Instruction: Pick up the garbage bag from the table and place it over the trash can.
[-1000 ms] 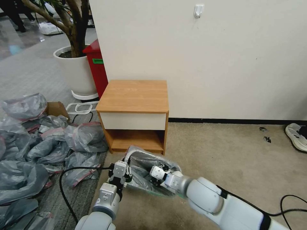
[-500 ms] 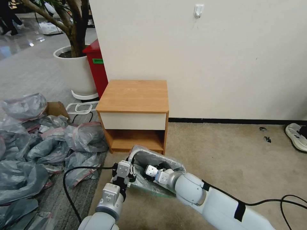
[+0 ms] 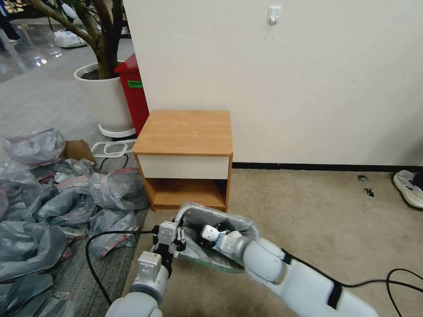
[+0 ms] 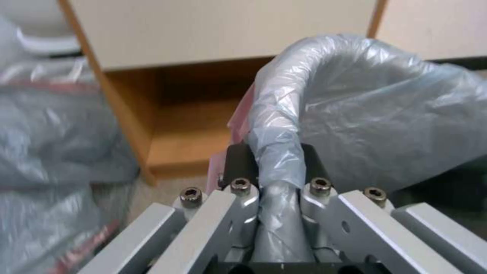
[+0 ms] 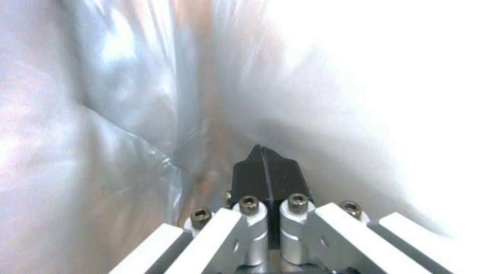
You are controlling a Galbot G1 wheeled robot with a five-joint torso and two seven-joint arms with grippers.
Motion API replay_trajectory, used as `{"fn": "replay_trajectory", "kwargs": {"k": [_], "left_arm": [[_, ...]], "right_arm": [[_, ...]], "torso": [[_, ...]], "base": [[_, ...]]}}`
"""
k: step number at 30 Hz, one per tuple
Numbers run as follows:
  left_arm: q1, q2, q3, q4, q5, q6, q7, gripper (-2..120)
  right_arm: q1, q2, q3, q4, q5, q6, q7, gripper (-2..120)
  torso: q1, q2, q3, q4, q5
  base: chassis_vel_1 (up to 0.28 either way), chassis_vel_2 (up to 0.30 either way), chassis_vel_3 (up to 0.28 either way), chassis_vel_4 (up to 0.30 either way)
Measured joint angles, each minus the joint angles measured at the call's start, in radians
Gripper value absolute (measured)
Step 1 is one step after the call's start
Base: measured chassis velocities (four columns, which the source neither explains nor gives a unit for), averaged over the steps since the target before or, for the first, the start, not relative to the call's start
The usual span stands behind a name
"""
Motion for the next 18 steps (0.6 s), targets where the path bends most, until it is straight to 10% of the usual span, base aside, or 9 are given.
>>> {"fn": "replay_trajectory", "kwargs": {"k": [7,18], "left_arm": [[-0.025,0.005,-0.036,0.001,-0.244,0.088,-0.053,5],[-0.037,0.061,-0.069,0.052,-0.576,0.179,-0.075,5]], "right_arm": [[-0.207,-0.092,0.248,0.222,0.121,0.066,0.068,2],[-0.522,0.210,0.625,0.274,0.158,0.317,0.135,42]], "torso": [[0.000,0.000,0.000,0.0000,-0.0006],[0.000,0.000,0.000,-0.0002,-0.0005]], "base": [[0.000,0.000,0.000,0.000],[0.000,0.000,0.000,0.000]]}}
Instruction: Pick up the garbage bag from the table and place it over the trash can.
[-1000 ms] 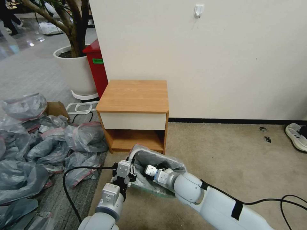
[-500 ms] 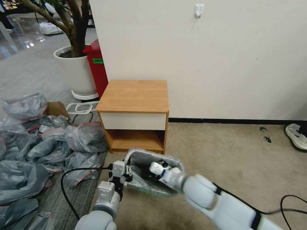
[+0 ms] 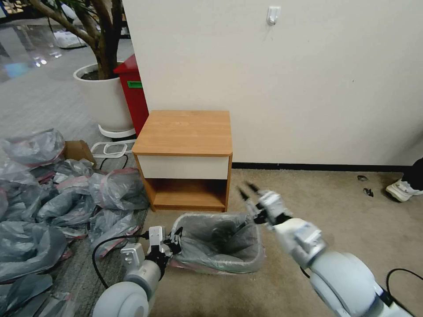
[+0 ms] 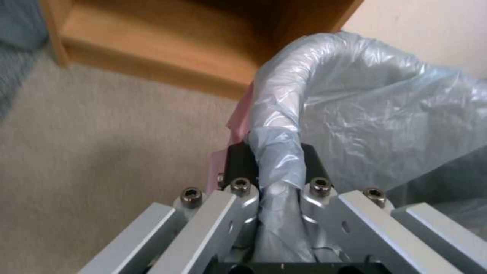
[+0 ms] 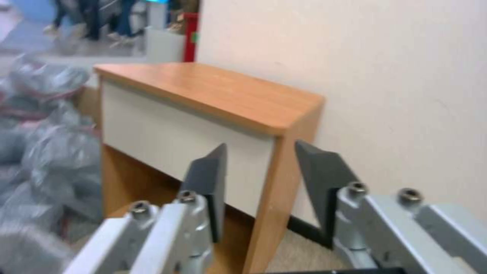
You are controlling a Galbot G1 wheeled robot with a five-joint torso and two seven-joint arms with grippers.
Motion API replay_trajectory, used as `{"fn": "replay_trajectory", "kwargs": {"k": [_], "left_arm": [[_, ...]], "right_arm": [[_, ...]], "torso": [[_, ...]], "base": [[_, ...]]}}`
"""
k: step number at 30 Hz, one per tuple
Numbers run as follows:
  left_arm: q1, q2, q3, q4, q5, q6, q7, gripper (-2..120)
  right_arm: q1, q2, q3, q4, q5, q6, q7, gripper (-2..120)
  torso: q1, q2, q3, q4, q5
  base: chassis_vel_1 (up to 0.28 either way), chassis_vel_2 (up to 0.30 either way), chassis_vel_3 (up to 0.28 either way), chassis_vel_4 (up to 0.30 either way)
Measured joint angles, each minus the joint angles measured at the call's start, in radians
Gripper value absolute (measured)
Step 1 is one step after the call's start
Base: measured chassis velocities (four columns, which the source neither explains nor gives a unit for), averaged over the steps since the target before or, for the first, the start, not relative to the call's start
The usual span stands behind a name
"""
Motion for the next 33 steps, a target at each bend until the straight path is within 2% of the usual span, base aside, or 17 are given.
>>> {"fn": "replay_trajectory", "kwargs": {"k": [2,3,5,7,9,11,14,17,19,20,22,24,25,26,28,31,33], "left_arm": [[-0.002,0.002,-0.001,0.018,-0.005,-0.003,0.009,5],[-0.002,0.002,-0.001,0.018,-0.005,-0.003,0.009,5],[-0.002,0.004,-0.002,0.062,0.001,-0.023,0.035,5],[-0.002,0.005,-0.002,0.072,0.004,-0.028,0.040,5],[-0.004,0.008,-0.002,0.094,0.030,-0.038,0.047,5],[-0.004,0.008,-0.002,0.099,0.039,-0.041,0.049,5],[-0.003,0.013,-0.002,0.108,0.078,-0.051,0.061,5],[-0.003,0.014,-0.003,0.110,0.089,-0.056,0.064,6],[-0.005,0.015,-0.003,0.116,0.105,-0.068,0.070,19],[-0.005,0.015,-0.003,0.116,0.105,-0.068,0.070,19],[-0.007,0.014,-0.003,0.118,0.107,-0.072,0.071,28],[-0.007,0.013,-0.003,0.119,0.108,-0.073,0.071,31],[-0.008,0.013,-0.002,0.121,0.108,-0.074,0.072,35],[-0.008,0.013,-0.002,0.124,0.108,-0.075,0.072,43],[-0.008,0.013,-0.001,0.126,0.108,-0.077,0.072,47],[-0.006,0.012,-0.002,0.123,0.108,-0.080,0.072,62],[-0.006,0.012,-0.002,0.119,0.108,-0.081,0.072,66]], "right_arm": [[-0.026,0.034,0.006,-0.016,-0.003,0.031,-0.002,50],[-0.026,0.034,0.006,-0.016,-0.003,0.031,-0.002,50],[-0.042,0.077,0.003,-0.039,-0.018,0.065,-0.007,64],[-0.040,0.084,0.003,-0.045,-0.021,0.070,-0.013,67],[-0.027,0.091,0.004,-0.057,-0.022,0.073,-0.024,79],[-0.024,0.091,0.004,-0.062,-0.023,0.074,-0.026,82],[-0.017,0.089,0.003,-0.080,-0.024,0.080,-0.031,96],[-0.015,0.088,0.002,-0.087,-0.024,0.083,-0.033,99],[-0.006,0.084,-0.001,-0.097,-0.025,0.084,-0.035,100],[-0.006,0.084,-0.001,-0.097,-0.025,0.084,-0.035,100],[0.003,0.082,-0.003,-0.103,-0.025,0.084,-0.036,100],[0.005,0.082,-0.004,-0.106,-0.025,0.084,-0.036,100],[0.007,0.082,-0.005,-0.110,-0.025,0.085,-0.036,100],[0.009,0.083,-0.009,-0.115,-0.026,0.089,-0.036,100],[0.010,0.084,-0.011,-0.117,-0.027,0.090,-0.036,100],[0.012,0.085,-0.014,-0.119,-0.029,0.091,-0.035,100],[0.013,0.085,-0.014,-0.118,-0.030,0.091,-0.035,100]], "torso": [[0.000,0.000,0.000,0.0001,0.0001],[0.000,0.000,0.000,0.0001,0.0001],[0.000,0.000,0.000,0.0002,-0.0001],[0.000,0.000,0.000,0.0003,-0.0001],[0.000,0.000,0.000,0.0004,-0.0001],[0.000,0.000,0.000,0.0004,-0.0001],[0.000,0.000,0.000,0.0004,-0.0001],[0.000,0.000,0.000,0.0003,0.0000],[0.000,0.000,0.000,0.0003,0.0000],[0.000,0.000,0.000,0.0003,0.0000],[0.000,0.000,0.000,0.0003,0.0000],[0.000,0.000,0.000,0.0003,0.0000],[0.000,0.000,0.000,0.0003,0.0000],[0.000,0.000,0.000,0.0003,0.0001],[0.000,0.000,0.000,0.0003,0.0001],[0.000,0.000,0.000,0.0002,0.0000],[0.000,0.000,0.000,0.0003,0.0000]], "base": [[0.000,0.000,0.000,0.000],[0.000,0.000,0.000,0.000],[0.000,0.000,0.000,0.000],[0.000,0.000,0.000,0.000],[0.000,0.000,0.000,0.000],[0.000,0.000,0.000,0.000],[0.000,0.000,0.000,0.000],[0.000,0.000,0.000,0.000],[0.000,0.000,0.000,0.000],[0.000,0.000,0.000,0.000],[0.000,0.000,0.000,0.000],[0.000,0.000,0.000,0.000],[0.000,0.000,0.000,0.000],[0.000,0.000,0.000,0.000],[0.000,0.000,0.000,0.000],[0.000,0.000,0.000,0.000],[0.000,0.000,0.000,0.000]]}}
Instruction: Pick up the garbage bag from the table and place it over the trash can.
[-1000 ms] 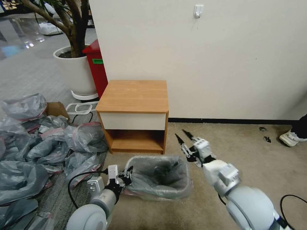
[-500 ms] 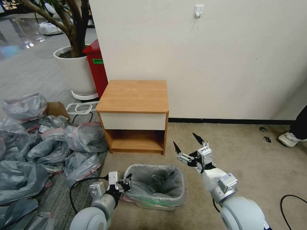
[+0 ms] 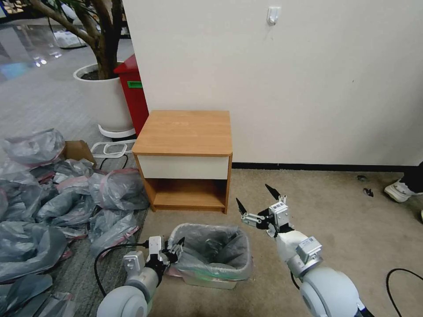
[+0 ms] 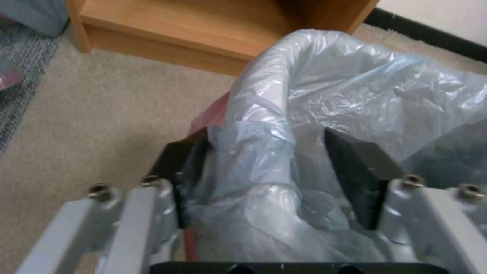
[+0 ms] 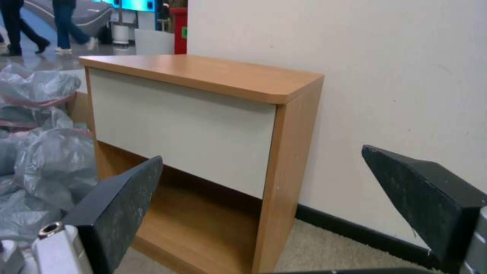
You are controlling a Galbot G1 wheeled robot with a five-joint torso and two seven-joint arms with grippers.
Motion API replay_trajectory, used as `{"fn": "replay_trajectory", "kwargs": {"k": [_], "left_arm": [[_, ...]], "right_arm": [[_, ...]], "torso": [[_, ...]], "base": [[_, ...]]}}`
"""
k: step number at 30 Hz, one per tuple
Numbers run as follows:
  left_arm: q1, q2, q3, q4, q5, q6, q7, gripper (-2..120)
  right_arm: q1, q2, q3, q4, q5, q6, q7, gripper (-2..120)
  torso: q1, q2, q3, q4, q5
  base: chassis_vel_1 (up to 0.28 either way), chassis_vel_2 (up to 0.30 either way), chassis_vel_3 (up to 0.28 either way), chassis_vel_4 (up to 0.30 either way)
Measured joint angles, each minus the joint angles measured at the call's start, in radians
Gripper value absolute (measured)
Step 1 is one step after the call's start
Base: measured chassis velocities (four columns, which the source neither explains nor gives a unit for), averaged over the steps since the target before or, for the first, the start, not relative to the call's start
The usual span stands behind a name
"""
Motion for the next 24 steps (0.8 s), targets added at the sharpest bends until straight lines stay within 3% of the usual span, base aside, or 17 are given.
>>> {"fn": "replay_trajectory", "kwargs": {"k": [3,5,6,8,9,10,11,13,15,16,24], "left_arm": [[0.006,0.002,-0.001,-0.027,0.023,-0.022,0.002,80],[0.009,0.003,-0.002,-0.036,0.033,-0.034,0.007,82],[0.015,0.004,-0.002,-0.045,0.056,-0.077,0.024,87],[0.024,0.007,-0.004,-0.040,0.134,-0.224,0.054,95],[0.024,0.007,-0.004,-0.040,0.134,-0.224,0.054,95],[0.029,0.008,-0.008,-0.033,0.171,-0.301,0.065,97],[0.040,0.009,-0.021,-0.020,0.252,-0.429,0.084,99],[0.064,0.010,-0.063,-0.011,0.346,-0.565,0.108,100],[0.066,0.010,-0.066,-0.011,0.349,-0.572,0.109,100],[0.075,0.009,-0.098,-0.006,0.369,-0.622,0.113,100],[0.077,0.003,-0.119,0.004,0.377,-0.634,0.099,97]], "right_arm": [[0.002,0.002,0.002,0.000,-0.001,0.000,0.004,100],[0.002,0.004,0.002,0.000,-0.002,0.000,0.013,100],[0.000,0.010,0.001,0.000,-0.003,-0.001,0.043,100],[-0.009,0.027,-0.004,-0.003,0.005,-0.004,0.126,100],[-0.009,0.027,-0.004,-0.003,0.005,-0.004,0.126,100],[-0.016,0.035,-0.003,-0.004,0.010,-0.006,0.152,100],[-0.036,0.047,0.008,-0.005,0.011,-0.004,0.181,100],[-0.087,0.060,0.036,-0.020,0.008,0.028,0.208,100],[-0.089,0.061,0.038,-0.021,0.008,0.030,0.208,100],[-0.129,0.070,0.061,-0.041,0.005,0.069,0.211,100],[-0.158,0.102,0.073,-0.064,-0.008,0.118,0.204,100]], "torso": [[0.000,0.000,0.000,0.0000,0.0000],[0.000,0.000,0.000,0.0000,0.0000],[0.000,0.000,0.000,0.0000,0.0000],[0.000,0.000,0.000,0.0000,0.0000],[0.000,0.000,0.000,0.0000,0.0000],[0.000,0.000,0.000,-0.0001,0.0003],[0.000,0.000,0.000,0.0001,-0.0001],[0.000,0.000,0.000,0.0000,0.0002],[0.000,0.000,0.000,0.0000,0.0002],[0.000,0.000,0.000,-0.0001,0.0000],[0.000,0.000,0.000,0.0001,0.0000]], "base": [[0.000,0.000,0.000,0.000],[0.000,0.000,0.000,0.000],[0.000,0.000,0.000,0.000],[0.000,0.000,0.000,0.000],[0.000,0.000,0.000,0.000],[0.000,0.000,0.000,0.000],[0.000,0.000,0.000,0.000],[0.000,0.000,0.000,0.000],[0.000,0.000,0.000,0.000],[0.000,0.000,0.000,0.000],[0.000,0.000,0.000,0.000]]}}
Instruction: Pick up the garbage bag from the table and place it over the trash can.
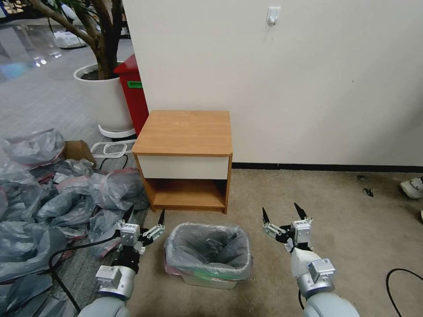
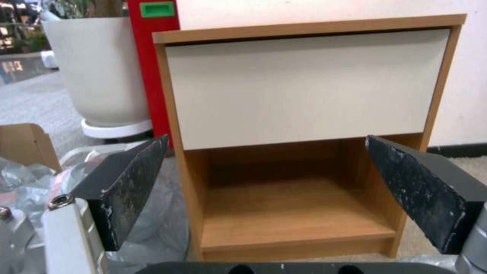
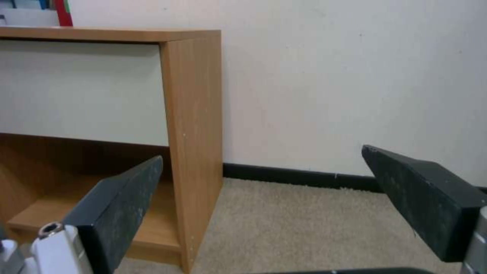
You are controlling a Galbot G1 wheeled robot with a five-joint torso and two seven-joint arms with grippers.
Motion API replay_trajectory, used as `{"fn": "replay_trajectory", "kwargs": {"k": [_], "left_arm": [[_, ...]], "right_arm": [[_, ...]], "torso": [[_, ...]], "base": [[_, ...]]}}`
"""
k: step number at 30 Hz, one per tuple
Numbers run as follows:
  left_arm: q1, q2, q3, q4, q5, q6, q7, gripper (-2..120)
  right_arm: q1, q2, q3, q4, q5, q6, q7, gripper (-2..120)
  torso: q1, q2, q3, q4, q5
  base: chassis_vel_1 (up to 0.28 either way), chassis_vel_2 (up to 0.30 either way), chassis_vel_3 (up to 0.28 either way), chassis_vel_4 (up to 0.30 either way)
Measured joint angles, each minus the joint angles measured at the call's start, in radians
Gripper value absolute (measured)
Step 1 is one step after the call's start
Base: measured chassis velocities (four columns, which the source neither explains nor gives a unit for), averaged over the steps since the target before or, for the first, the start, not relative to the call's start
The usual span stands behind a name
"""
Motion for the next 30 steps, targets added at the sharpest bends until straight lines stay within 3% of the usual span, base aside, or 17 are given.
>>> {"fn": "replay_trajectory", "kwargs": {"k": [30], "left_arm": [[-0.001,0.000,0.003,0.000,-0.008,0.013,-0.005,97]], "right_arm": [[0.002,-0.001,-0.001,0.000,0.000,-0.002,-0.005,100]], "torso": [[0.000,0.000,0.000,0.0000,0.0001]], "base": [[0.000,0.000,0.000,0.000]]}}
